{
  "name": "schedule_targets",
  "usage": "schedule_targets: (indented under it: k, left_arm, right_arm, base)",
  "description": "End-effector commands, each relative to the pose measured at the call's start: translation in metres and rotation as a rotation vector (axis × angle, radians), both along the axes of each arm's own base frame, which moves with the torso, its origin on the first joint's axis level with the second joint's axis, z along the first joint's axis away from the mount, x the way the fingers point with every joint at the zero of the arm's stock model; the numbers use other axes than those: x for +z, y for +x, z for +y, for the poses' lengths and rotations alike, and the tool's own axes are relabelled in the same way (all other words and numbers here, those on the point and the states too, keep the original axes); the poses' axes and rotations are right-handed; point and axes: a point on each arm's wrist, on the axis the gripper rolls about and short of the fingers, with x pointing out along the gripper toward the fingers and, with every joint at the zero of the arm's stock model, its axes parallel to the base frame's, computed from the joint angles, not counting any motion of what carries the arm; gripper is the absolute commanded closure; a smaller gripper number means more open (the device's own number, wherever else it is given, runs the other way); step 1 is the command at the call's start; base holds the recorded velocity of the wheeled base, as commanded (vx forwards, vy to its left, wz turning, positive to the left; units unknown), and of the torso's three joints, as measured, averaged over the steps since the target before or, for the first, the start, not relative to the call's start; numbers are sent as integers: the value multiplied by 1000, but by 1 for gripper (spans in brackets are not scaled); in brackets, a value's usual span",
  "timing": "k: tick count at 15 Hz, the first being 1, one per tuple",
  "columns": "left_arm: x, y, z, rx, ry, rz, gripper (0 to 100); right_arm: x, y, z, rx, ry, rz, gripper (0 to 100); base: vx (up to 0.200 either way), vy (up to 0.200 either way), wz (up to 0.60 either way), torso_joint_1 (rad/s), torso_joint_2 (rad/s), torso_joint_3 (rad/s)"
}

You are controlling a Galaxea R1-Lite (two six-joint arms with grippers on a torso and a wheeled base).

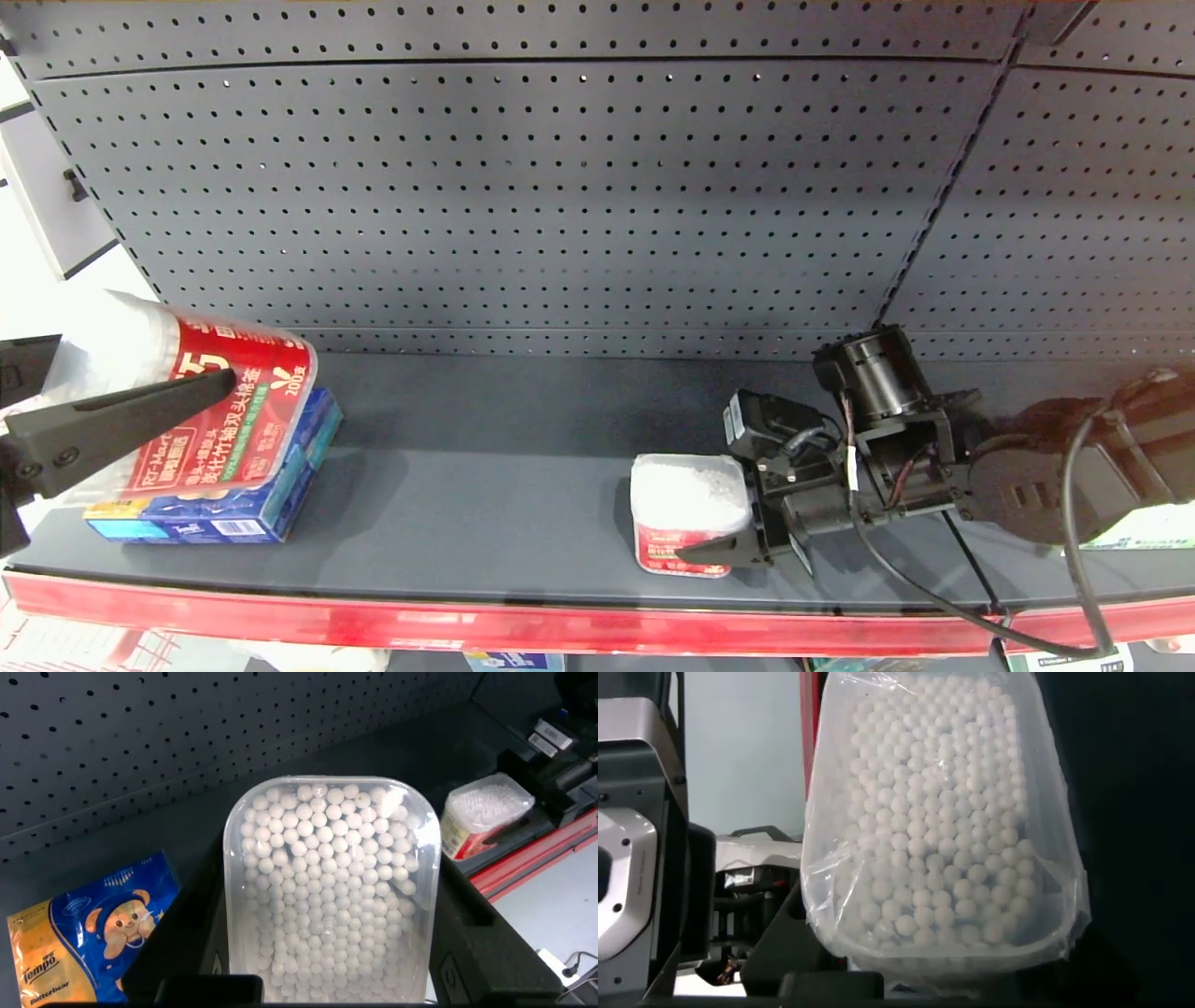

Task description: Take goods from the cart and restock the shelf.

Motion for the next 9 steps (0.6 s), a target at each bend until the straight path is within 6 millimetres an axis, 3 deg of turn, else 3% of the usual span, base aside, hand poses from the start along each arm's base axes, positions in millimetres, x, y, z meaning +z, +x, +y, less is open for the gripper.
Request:
schedule_targets:
  k: [1, 9]
  left_arm:
    - [0, -1, 0, 1, 0, -2, 100]
    - [0, -1, 0, 0, -1, -2, 100]
  right_arm:
    - [1, -10, -2, 6, -7, -1, 100]
    - [-11, -16, 5, 12, -3, -45, 100]
  base:
    - [0, 0, 0, 0, 0, 0]
    - [0, 0, 0, 0, 0, 0]
